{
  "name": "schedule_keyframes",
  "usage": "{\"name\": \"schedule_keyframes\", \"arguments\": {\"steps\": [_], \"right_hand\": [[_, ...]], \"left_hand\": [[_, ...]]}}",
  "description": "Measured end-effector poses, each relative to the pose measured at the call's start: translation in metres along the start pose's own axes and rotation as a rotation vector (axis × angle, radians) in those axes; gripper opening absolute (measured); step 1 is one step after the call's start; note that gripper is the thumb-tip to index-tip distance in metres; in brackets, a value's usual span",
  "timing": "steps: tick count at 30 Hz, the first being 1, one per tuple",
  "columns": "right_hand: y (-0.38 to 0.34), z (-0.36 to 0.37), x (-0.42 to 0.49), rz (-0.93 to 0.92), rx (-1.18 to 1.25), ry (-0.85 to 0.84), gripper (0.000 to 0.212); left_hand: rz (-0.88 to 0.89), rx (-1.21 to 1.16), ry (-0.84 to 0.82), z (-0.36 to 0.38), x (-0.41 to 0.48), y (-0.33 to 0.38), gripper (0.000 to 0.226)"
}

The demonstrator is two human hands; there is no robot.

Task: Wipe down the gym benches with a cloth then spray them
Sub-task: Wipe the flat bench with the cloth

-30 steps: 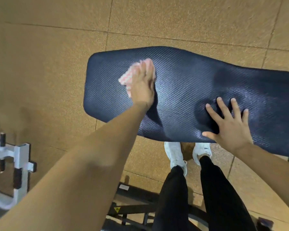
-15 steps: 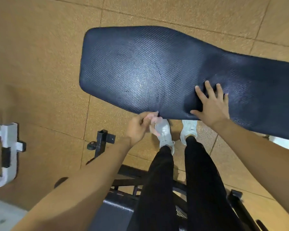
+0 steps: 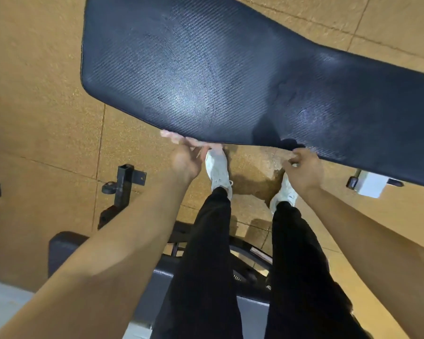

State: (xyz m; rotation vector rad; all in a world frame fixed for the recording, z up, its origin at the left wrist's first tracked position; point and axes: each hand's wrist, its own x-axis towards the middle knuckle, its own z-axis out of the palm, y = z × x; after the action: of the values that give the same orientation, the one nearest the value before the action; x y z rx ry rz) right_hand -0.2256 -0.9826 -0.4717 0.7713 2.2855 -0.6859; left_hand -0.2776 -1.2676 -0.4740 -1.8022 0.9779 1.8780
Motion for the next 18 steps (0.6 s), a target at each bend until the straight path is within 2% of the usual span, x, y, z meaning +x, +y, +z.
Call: {"name": "schedule_keyframes", "arguments": {"steps": [2, 4, 6, 8, 12, 14, 18], "right_hand": [[0.006, 0.006, 0.0, 0.196, 0.226, -0.127, 0.032], [0.01, 0.016, 0.0, 0.269, 0.366, -0.286, 0.027], [0.009, 0.02, -0.004, 0.296, 0.508, -0.398, 0.032], [0.012, 0.02, -0.005, 0.36, 0.661, -0.402, 0.032], [0.032, -0.002, 0.01, 0.618, 1.046, -0.329, 0.03], [0.045, -0.012, 0.013, 0.691, 1.185, -0.401, 0.038], [0.047, -0.013, 0.001, 0.742, 1.455, -0.698, 0.061]], "left_hand": [[-0.023, -0.04, -0.018, 0.015, -0.004, -0.017, 0.028], [-0.053, -0.022, -0.047, 0.026, -0.005, -0.035, 0.025], [-0.094, -0.017, -0.067, 0.036, -0.004, -0.051, 0.026], [-0.11, -0.051, -0.063, 0.046, -0.005, -0.063, 0.028], [-0.158, -0.036, -0.097, 0.067, -0.013, -0.088, 0.035], [-0.21, 0.041, -0.138, 0.085, -0.027, -0.104, 0.035], [-0.202, 0.258, -0.224, 0.121, -0.049, -0.131, 0.037]]}}
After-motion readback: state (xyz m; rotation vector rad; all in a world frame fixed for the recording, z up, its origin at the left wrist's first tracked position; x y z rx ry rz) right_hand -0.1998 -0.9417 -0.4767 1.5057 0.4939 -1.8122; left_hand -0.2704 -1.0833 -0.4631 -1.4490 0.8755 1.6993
